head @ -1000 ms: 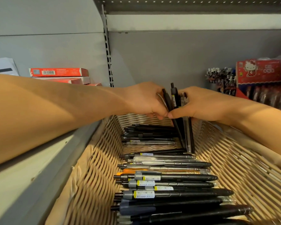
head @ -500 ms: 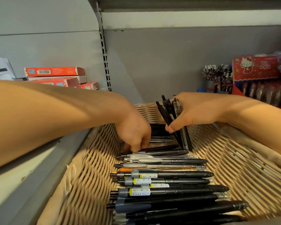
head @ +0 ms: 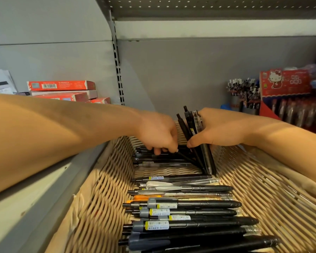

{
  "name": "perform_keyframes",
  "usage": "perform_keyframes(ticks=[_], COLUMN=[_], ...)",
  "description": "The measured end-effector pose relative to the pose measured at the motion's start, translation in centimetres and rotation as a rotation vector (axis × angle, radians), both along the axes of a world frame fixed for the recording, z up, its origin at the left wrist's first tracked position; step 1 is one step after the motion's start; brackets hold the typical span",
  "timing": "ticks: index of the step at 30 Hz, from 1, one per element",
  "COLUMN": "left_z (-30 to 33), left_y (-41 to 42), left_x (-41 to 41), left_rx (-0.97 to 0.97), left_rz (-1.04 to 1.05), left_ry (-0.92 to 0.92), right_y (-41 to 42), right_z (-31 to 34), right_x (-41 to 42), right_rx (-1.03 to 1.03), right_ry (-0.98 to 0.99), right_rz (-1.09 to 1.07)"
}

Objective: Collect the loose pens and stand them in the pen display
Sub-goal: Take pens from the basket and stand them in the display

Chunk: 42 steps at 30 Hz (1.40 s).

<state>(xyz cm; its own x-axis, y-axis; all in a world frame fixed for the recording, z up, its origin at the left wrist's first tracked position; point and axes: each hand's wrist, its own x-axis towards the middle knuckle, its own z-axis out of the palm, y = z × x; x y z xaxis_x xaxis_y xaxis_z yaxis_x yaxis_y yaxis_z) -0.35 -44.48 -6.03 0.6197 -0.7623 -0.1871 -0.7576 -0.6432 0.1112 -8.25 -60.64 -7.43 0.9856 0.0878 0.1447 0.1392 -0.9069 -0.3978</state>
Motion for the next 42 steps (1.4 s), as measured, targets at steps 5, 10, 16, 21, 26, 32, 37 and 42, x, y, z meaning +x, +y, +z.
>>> perform_keyframes(ticks=[5,10,16,21,26,32,37,42], left_z=[0.4,0.3,0.5,-0.6,-1.4,-1.6,-0.8,0.1], left_y=[0.0,0.0,0.7,0.5,0.3,0.6,0.4,0.0], left_x=[0.2,0.0,0.7,0.1,-1.4,-0.9,-0.2,0.2], left_rx=[-0.344,-0.567,-0.483,-0.096,0.410,0.544,0.333,-0.167], left_rz=[0.017,-0.010,0.069,-0.012,-0.121,-0.074,-0.047,0.042], left_ry=[0.055,0.202,0.313,0.226,0.120,0.066,-0.028,0.101], right_y=[0.0,0.1,0.3,0.6,0.8,0.8,0.7,0.9], right_z=[0.0,0.0,0.2,0.3,0.4,0.4,0.3,0.4], right_x=[0.0,-0.3,-0.7,-1.2,-1.3,-1.2,-1.1,-0.9], right_rx=[0.055,0.076,0.085,0.037,-0.019,-0.012,0.002,0.021], right_ry=[-0.017,-0.027,-0.067,-0.095,-0.085,-0.046,-0.058,-0.049], right_rz=[0.005,-0.022,-0.054,-0.104,-0.162,-0.125,-0.106,-0.066])
